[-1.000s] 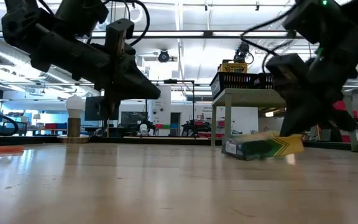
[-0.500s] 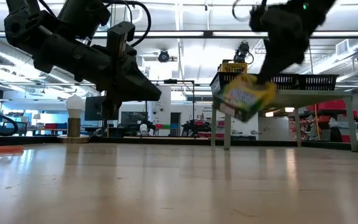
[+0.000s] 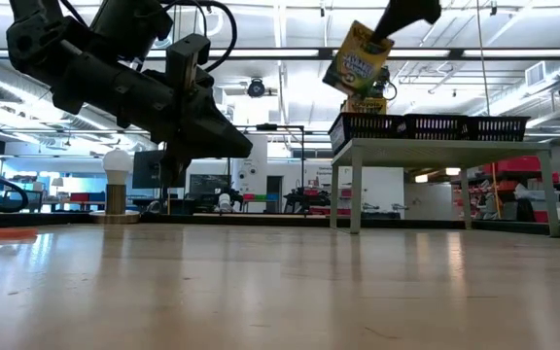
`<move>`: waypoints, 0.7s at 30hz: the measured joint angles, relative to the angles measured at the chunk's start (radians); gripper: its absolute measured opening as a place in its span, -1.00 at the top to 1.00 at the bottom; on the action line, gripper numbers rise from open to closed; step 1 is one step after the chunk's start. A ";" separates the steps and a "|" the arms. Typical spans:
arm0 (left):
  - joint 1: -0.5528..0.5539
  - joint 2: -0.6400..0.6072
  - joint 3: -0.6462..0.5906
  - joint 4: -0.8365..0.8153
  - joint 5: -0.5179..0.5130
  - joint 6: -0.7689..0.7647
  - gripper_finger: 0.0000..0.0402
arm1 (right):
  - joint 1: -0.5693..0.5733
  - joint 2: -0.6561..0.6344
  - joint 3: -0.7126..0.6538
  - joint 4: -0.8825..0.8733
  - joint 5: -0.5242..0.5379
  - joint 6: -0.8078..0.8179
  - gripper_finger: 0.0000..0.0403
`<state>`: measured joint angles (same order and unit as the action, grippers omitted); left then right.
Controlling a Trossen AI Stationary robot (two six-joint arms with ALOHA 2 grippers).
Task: Pick & Place Office Desk Supplies
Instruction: Put the yellow crayon box into the left black basket on the shelf
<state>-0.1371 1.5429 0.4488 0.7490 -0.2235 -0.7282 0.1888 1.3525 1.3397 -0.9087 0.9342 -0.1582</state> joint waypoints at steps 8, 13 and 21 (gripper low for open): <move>0.000 0.000 0.000 0.000 0.000 0.012 0.76 | -0.147 0.000 0.035 0.045 0.115 -0.423 0.99; 0.000 0.000 0.000 0.000 -0.002 0.012 0.76 | -0.215 0.000 0.035 0.045 0.115 -0.532 0.99; 0.000 0.000 0.000 0.000 -0.004 0.014 0.76 | -0.269 0.002 0.012 0.052 0.037 -0.626 0.99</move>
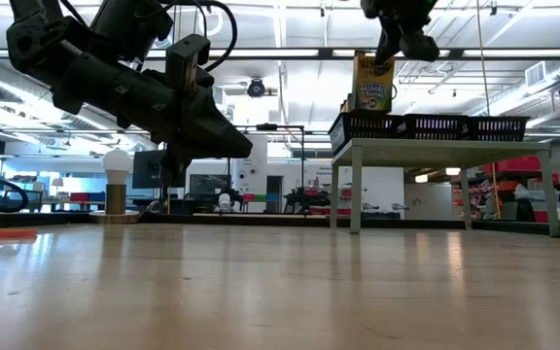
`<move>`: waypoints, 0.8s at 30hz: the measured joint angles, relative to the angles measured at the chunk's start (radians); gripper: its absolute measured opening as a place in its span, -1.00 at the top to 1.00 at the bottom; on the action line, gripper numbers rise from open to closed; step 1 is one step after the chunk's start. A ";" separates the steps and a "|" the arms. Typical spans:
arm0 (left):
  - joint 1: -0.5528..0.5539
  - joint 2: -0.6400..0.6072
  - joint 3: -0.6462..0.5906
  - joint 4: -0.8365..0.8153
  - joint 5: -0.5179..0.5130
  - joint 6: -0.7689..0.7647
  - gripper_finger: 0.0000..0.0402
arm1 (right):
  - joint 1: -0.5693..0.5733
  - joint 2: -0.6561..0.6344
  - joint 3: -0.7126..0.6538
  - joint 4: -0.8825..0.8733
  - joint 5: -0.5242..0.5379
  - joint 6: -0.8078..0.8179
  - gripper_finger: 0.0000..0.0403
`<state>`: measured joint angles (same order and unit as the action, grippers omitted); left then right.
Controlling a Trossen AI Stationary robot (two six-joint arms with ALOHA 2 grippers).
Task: Pick & Place Office Desk Supplies
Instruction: Put the yellow crayon box into the left black basket on the shelf
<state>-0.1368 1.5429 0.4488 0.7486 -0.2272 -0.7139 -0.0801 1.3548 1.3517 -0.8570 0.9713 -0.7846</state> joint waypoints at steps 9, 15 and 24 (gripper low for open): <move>0.000 0.000 0.000 0.000 0.000 0.021 0.76 | -0.028 0.001 -0.068 0.070 -0.019 -0.017 0.99; 0.000 0.000 0.000 0.000 0.000 0.022 0.76 | -0.031 0.001 -0.103 0.097 -0.024 -0.017 0.98; 0.000 0.000 0.000 -0.001 0.000 0.027 0.76 | -0.031 0.001 -0.118 0.131 -0.053 -0.005 0.69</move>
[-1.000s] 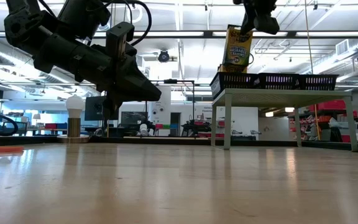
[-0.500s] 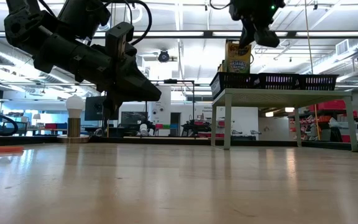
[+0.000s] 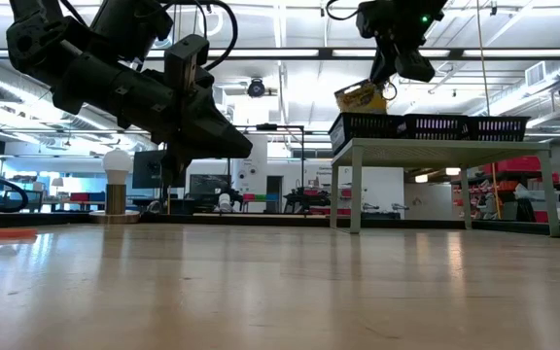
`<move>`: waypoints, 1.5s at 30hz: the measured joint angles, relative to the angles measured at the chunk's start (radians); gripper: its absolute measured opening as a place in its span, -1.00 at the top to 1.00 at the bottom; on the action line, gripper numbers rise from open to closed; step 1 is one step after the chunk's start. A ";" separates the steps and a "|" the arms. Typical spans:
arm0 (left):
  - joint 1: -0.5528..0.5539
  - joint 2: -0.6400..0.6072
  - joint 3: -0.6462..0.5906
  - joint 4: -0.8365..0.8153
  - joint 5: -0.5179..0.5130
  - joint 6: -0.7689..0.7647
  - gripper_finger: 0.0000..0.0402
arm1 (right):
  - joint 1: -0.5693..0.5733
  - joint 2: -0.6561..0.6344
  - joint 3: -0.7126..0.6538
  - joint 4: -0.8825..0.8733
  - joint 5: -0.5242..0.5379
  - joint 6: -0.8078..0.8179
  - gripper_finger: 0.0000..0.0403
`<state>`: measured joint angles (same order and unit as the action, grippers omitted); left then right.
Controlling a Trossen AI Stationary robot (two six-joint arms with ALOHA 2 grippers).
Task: Pick & Place Office Desk Supplies
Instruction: Put the yellow crayon box into the left black basket on the shelf
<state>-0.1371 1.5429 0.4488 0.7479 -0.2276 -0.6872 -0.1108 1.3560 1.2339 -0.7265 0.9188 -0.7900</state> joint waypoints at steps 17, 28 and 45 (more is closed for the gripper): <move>0.000 0.000 0.000 0.002 -0.008 0.024 0.76 | -0.012 -0.009 0.068 -0.015 -0.028 0.284 0.62; 0.000 0.000 0.000 0.001 -0.007 0.021 0.76 | -0.265 -0.019 0.256 -0.196 -0.692 0.777 0.61; 0.000 0.000 0.000 0.000 -0.007 0.015 0.76 | -0.395 -0.013 0.187 -0.283 -0.887 0.645 0.52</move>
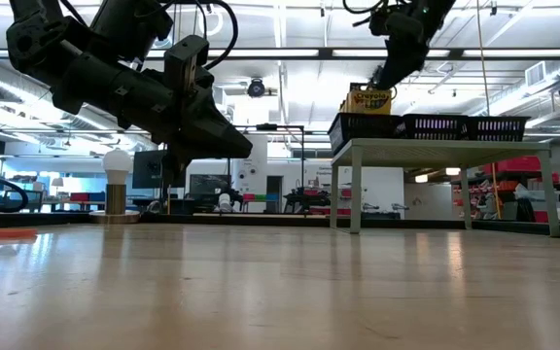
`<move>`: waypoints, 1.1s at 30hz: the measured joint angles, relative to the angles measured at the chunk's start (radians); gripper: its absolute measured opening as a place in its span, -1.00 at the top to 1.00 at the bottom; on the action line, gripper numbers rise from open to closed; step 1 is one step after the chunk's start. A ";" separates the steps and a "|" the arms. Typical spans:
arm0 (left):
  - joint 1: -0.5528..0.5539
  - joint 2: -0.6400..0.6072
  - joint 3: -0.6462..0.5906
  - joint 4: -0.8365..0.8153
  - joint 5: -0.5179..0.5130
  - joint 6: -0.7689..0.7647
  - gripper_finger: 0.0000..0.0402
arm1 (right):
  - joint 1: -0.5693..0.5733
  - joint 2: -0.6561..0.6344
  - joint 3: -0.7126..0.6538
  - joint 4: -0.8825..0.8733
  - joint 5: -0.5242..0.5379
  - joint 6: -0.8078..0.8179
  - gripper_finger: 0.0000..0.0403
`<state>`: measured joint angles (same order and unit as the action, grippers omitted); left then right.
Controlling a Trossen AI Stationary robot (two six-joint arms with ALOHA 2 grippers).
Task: Pick & Place Office Desk Supplies
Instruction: Put the yellow crayon box into the left black basket on the shelf
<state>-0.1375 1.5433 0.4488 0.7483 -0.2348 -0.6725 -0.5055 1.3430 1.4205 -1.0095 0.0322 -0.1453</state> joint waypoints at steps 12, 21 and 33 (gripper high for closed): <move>0.000 0.000 0.000 0.000 0.000 -0.026 0.76 | -0.016 -0.002 -0.005 0.085 -0.019 -0.035 0.93; 0.000 0.000 0.000 0.000 0.000 -0.027 0.76 | -0.027 -0.003 -0.005 0.085 0.005 -0.055 0.88; 0.000 0.000 0.000 0.000 0.006 -0.027 0.76 | -0.027 -0.003 -0.005 0.085 0.208 -0.054 0.35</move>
<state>-0.1379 1.5433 0.4488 0.7483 -0.2290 -0.6994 -0.5327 1.3399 1.4151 -0.9245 0.2403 -0.1995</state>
